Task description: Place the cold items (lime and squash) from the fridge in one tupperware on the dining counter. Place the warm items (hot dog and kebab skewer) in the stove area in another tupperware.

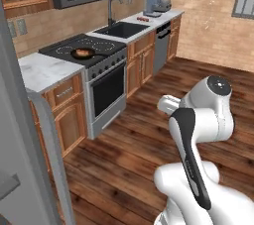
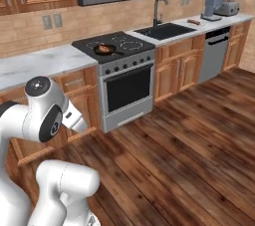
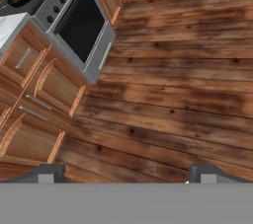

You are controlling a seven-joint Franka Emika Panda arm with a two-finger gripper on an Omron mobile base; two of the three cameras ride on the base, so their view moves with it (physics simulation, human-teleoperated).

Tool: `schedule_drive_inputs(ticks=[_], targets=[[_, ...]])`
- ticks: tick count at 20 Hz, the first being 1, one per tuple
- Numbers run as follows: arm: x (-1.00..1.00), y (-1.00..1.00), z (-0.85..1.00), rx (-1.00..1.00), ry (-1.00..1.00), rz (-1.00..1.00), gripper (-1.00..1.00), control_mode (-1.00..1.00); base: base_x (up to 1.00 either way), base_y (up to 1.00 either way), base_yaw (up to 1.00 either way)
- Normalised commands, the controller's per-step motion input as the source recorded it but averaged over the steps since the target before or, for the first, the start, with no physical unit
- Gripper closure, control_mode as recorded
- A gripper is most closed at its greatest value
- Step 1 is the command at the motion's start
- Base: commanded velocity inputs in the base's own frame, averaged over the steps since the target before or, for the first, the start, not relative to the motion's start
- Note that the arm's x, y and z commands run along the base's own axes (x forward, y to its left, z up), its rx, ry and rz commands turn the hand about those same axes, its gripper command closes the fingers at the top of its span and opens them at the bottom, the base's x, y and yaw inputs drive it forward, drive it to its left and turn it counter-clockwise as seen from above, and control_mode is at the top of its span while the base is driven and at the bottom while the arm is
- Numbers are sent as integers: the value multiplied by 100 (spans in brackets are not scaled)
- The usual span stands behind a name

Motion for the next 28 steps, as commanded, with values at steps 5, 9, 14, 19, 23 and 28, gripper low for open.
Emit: schedule_drive_inputs(ticks=[5, 9, 14, 19, 23, 28], targets=[[0, 0, 0, 0, 0, 0, -100, 100, 66, 1, 13], [0, 0, 0, 0, 0, 0, -100, 100, 75, 0, 11], [0, 0, 0, 0, 0, 0, -100, 100, 85, 0, 10], [0, 0, 0, 0, 0, 0, -100, 100, 91, 0, 12], [0, 0, 0, 0, 0, 0, -100, 100, 94, -1, 15], [0, 0, 0, 0, 0, 0, -100, 100, 77, -13, 23]])
